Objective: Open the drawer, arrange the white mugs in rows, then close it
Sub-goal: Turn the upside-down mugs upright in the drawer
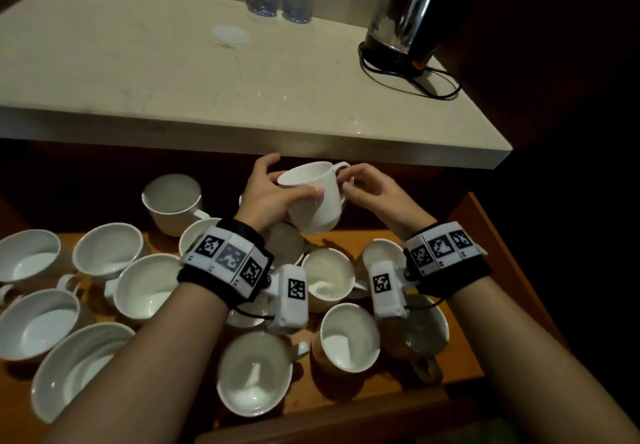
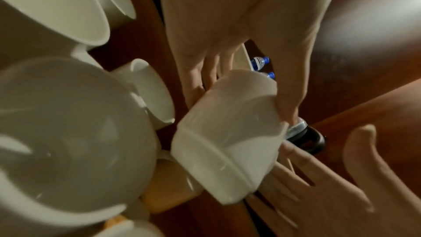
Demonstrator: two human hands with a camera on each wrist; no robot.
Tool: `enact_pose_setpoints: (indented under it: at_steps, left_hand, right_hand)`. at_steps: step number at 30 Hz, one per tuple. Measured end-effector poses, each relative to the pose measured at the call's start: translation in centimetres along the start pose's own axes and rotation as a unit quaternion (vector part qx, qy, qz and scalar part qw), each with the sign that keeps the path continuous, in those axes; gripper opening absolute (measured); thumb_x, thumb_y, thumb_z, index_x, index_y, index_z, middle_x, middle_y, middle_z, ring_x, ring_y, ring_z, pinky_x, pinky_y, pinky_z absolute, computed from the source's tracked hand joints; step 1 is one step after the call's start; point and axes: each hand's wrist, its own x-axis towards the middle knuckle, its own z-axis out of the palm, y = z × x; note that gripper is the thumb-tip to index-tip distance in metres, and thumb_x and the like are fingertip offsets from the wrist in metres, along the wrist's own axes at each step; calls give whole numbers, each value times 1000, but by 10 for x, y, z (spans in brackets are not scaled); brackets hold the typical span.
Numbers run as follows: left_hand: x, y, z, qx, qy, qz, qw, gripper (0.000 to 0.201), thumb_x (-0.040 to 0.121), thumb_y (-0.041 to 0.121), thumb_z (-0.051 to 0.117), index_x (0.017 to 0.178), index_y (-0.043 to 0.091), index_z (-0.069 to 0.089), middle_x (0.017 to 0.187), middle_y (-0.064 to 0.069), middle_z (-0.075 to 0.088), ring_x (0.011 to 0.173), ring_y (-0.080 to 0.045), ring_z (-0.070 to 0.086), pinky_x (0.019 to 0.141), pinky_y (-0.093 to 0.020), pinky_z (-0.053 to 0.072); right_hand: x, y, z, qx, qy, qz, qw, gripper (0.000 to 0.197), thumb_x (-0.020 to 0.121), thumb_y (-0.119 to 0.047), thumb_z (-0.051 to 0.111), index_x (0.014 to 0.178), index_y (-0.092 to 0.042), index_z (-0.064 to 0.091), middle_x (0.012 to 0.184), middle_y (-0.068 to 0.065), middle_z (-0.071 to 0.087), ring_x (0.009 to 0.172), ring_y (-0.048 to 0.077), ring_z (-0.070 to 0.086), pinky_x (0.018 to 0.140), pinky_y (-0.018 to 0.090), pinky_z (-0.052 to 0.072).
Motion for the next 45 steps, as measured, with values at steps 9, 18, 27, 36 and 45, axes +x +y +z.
enact_pose_setpoints:
  at_steps: [9, 18, 27, 36, 45]
  left_hand:
    - [-5, -6, 15, 83, -31, 149, 985, 90, 59, 4, 85, 134, 19, 38, 125, 0, 45, 114, -10, 43, 85, -11, 36]
    - [-2, -16, 20, 168, -83, 151, 971, 91, 64, 19, 85, 140, 21, 36, 135, -3, 47, 127, -15, 43, 104, -29, 37]
    - [1, -13, 8, 154, -41, 95, 983, 63, 72, 21, 79, 128, 16, 50, 106, 2, 58, 99, -11, 54, 78, -21, 48]
    - [2, -19, 1, 181, 4, 62, 982, 51, 76, 22, 76, 123, 15, 55, 97, 2, 60, 97, -18, 61, 89, -38, 54]
    - [2, -21, -3, 188, 24, 45, 981, 42, 79, 19, 73, 118, 11, 59, 96, -2, 63, 91, -13, 60, 86, -29, 50]
  right_hand:
    - [18, -23, -5, -198, 71, 127, 969, 22, 84, -28, 68, 96, -14, 57, 63, -1, 55, 47, 12, 48, 40, 22, 36]
    - [23, -11, -7, -216, 58, 209, 952, 10, 82, -1, 57, 79, 1, 67, 60, 10, 62, 50, 21, 64, 58, 33, 59]
    - [30, 28, -12, -268, 14, 285, 920, 13, 83, 0, 60, 72, -7, 63, 77, 18, 71, 75, 32, 71, 80, 44, 59]
    - [34, 36, -2, -331, -62, 312, 889, 14, 83, -5, 63, 96, 1, 67, 84, 17, 70, 85, 35, 69, 82, 45, 58]
    - [66, 21, 14, -391, -4, 230, 891, 46, 81, -53, 65, 99, -11, 58, 96, 7, 60, 97, 26, 61, 69, 29, 40]
